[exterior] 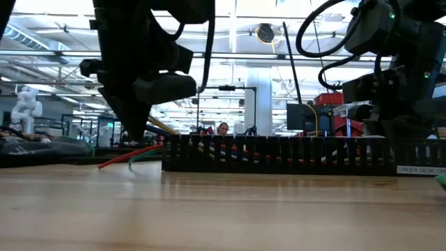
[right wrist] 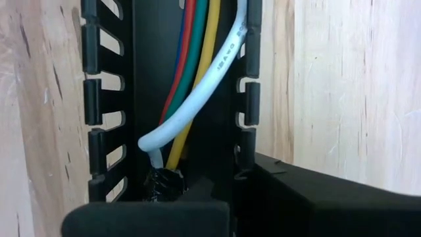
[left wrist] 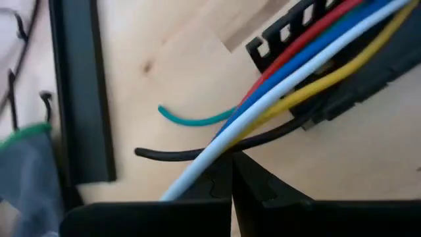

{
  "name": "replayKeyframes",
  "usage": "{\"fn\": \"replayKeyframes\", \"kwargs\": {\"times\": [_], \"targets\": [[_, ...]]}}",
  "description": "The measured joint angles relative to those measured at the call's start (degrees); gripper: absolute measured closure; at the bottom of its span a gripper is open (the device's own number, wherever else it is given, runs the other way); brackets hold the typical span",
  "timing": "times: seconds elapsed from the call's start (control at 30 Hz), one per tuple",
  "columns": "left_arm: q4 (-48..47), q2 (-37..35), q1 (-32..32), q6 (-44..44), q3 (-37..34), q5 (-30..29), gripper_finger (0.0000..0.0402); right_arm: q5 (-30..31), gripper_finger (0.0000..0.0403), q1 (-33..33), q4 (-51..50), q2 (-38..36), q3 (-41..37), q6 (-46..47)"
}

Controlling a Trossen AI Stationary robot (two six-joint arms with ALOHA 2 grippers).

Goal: Ziptie cables
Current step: Put the ziptied cable wires into the cable duct

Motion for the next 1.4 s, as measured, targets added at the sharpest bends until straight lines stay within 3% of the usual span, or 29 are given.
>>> {"fn": "replayKeyframes", "kwargs": {"times": [0.13, 0.3, 0.47, 0.6, 0.77, 0.9, 1.0, 1.07, 1.17, 1.3, 1.4], "targets": [[5.0, 0.1, -0.2, 4.9, -0.8, 0.7, 0.0398, 0.0, 0.0403, 0.0, 0.0, 0.0, 0.0, 0.0], [10.2, 0.1, -0.9, 11.5, -4.0, 10.1, 0.0398, 0.1, 0.0403, 0.0, 0.0, 0.0, 0.0, 0.1], [0.9, 0.2, -2.1, 7.9, -7.1, 12.7, 0.0398, 0.1, 0.0403, 0.0, 0.1, 0.0, 0.0, 0.1], [-7.4, 0.0, -3.0, 3.9, -8.3, 18.0, 0.0398, 0.1, 0.0403, 0.0, 0.1, 0.0, 0.0, 0.1], [-12.4, -6.8, -5.3, -5.0, -4.9, 11.5, 0.0398, 0.1, 0.0403, 0.0, 0.1, 0.0, 0.0, 0.1], [-15.8, -13.8, -7.0, -17.2, -2.6, 1.0, 0.0398, 0.1, 0.0403, 0.0, 0.2, 0.0, 0.0, 0.1], [-10.3, -18.7, -8.2, -21.5, -3.0, -9.7, 0.0398, 0.1, 0.0403, 0.0, 0.3, 0.0, 0.0, 0.1], [-6.6, -20.0, -8.1, -19.2, -4.6, -11.7, 0.0398, 0.1, 0.0403, 0.0, 0.3, 0.0, 0.0, 0.1], [4.3, -20.0, -6.8, -14.3, -8.0, -11.0, 0.0398, 0.1, 0.0403, 0.0, 0.4, 0.0, 0.0, 0.1], [30.2, -19.2, -4.3, 1.3, -14.3, -9.9, 0.0398, 0.2, 0.0403, 0.0, 0.7, 0.0, -0.1, 0.1], [40.5, -17.8, -1.4, 7.9, -17.6, -3.5, 0.04, 0.2, 0.0403, 0.0, 0.7, 0.0, -0.1, 0.1]]}}
